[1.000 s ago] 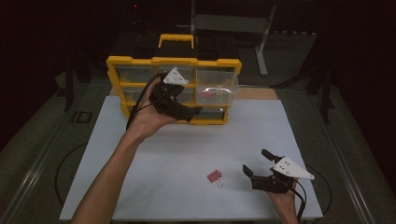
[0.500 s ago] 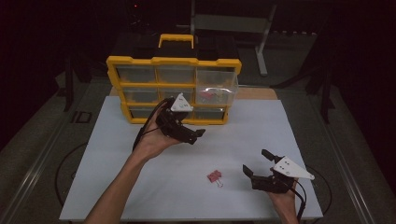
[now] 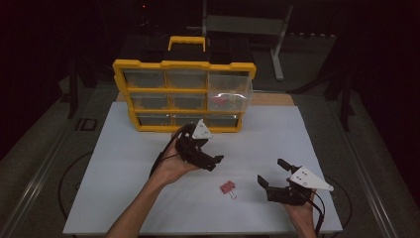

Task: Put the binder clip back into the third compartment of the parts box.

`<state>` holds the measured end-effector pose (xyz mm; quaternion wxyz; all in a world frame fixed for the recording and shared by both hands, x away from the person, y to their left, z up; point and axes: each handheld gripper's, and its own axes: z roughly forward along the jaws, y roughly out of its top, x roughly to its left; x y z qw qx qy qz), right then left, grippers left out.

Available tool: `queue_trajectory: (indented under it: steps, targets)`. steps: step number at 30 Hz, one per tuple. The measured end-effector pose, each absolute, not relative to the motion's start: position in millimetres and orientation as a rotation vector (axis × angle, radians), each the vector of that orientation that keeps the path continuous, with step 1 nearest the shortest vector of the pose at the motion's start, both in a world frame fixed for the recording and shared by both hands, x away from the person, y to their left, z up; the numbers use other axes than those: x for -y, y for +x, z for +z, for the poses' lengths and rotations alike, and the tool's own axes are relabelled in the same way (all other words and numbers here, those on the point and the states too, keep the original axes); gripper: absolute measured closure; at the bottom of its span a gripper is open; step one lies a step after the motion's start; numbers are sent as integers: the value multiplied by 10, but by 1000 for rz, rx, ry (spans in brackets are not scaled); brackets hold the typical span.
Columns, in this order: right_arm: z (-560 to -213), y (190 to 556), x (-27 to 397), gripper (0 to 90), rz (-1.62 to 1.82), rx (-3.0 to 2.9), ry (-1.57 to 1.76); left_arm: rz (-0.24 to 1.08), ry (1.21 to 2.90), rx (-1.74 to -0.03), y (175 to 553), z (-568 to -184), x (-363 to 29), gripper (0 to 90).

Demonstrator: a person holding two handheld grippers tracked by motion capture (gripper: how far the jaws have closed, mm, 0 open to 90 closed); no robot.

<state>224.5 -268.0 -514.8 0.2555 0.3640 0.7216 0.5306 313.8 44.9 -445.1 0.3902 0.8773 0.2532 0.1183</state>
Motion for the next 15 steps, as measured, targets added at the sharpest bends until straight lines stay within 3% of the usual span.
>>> queue_trajectory:
  steps: [15]
  targets:
    - [-5153,2247,2682,76,1442,-1957,987,256,2265,-614,2990,-4760,-255,63]
